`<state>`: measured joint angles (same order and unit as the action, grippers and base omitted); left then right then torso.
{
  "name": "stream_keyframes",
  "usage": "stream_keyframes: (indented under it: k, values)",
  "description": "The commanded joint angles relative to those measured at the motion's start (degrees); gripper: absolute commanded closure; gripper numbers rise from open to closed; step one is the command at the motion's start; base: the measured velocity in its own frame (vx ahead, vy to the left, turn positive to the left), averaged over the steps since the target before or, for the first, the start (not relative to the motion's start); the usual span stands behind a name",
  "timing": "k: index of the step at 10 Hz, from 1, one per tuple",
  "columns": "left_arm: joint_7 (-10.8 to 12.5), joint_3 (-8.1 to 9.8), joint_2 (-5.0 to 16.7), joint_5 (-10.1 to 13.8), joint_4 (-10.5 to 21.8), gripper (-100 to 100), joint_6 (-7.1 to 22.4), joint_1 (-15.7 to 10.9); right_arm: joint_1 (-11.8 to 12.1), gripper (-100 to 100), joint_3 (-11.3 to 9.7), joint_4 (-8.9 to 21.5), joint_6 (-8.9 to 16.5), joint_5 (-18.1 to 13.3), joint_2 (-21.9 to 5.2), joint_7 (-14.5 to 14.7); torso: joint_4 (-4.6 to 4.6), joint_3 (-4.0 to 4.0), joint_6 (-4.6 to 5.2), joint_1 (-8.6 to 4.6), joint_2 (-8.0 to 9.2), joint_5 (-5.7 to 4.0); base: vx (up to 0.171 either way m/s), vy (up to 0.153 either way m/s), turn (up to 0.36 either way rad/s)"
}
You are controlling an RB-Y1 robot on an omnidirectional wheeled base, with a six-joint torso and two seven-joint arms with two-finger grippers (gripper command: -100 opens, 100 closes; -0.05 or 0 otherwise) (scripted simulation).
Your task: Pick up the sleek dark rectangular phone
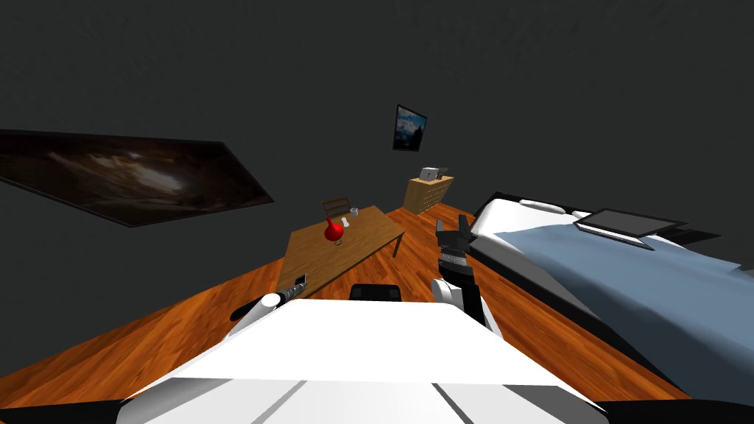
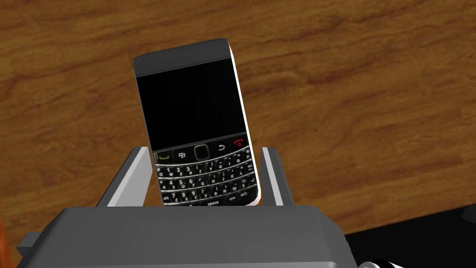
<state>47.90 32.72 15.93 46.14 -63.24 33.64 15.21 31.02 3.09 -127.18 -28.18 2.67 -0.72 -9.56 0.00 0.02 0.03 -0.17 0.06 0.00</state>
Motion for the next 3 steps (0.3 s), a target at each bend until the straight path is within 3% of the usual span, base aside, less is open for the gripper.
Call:
stream_keyframes:
  k: [1,2,3]
  values:
    - [0.64,0.36,1.06,0.56,-1.05,100,1.61,0.67,0.00,0,0.00,0.00,0.00,0.00,0.00,0.00,0.00,0.00,0.00,0.00,0.00,0.00,-0.036,-0.109,-0.035]
    - [0.41,0.24,0.67,0.29,-0.74,100,0.96,0.43,0.00,0,0.00,0.00,0.00,0.00,0.00,0.00,0.01,0.04,0.00,-0.13,0.07,0.00,-0.018,-0.044,0.002]
    - [0.48,0.25,0.70,0.32,-0.78,0,1.15,0.46,0.00,0,0.00,0.00,0.00,0.00,0.00,0.00,0.01,0.02,-0.01,0.04,0.03,0.02,-0.003,-0.009,0.002]
